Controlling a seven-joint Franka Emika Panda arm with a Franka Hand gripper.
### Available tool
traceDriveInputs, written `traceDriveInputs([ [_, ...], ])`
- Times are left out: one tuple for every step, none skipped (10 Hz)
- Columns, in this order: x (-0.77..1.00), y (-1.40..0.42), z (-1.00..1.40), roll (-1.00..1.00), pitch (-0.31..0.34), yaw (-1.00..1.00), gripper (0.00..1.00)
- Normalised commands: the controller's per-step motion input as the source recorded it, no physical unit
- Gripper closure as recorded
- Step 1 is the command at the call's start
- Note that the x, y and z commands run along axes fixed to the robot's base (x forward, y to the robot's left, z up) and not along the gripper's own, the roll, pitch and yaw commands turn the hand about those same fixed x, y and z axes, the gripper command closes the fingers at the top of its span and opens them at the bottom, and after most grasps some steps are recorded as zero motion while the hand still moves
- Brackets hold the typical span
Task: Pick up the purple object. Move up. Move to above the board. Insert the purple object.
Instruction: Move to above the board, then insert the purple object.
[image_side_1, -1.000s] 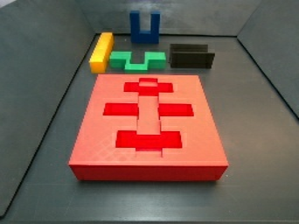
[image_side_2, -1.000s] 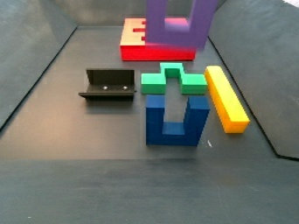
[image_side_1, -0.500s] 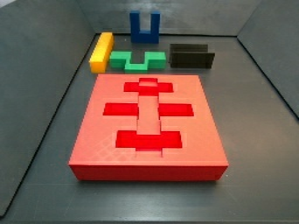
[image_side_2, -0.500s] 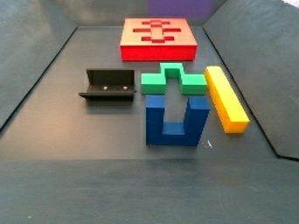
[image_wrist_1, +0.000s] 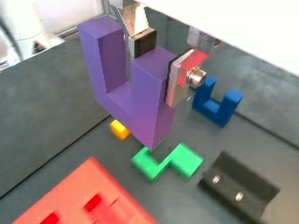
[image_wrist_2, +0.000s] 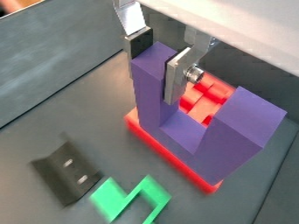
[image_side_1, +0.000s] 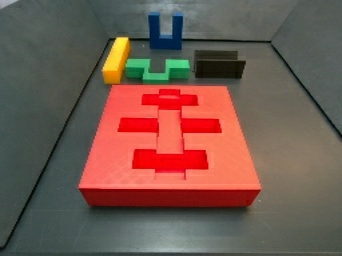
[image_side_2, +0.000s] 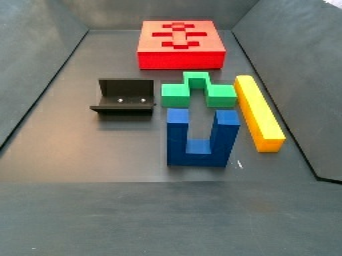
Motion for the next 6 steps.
traceDriveInputs([
  [-0.12, -1.4, 0.21, 0.01, 0.066, 0.02, 1.0],
  [-0.11, -1.4, 0.23, 0.02, 0.075, 0.01, 1.0],
  [-0.09, -1.4, 0.23, 0.01, 0.079, 0.0, 1.0],
  [0.0, -0.62, 0.1, 0.02, 0.109, 0.01, 1.0],
  [0.04, -0.36, 0.06, 0.02, 0.125, 0.01, 1.0],
  [0.0, -0.03, 0.0, 0.01, 0.0, 0.0, 1.0],
])
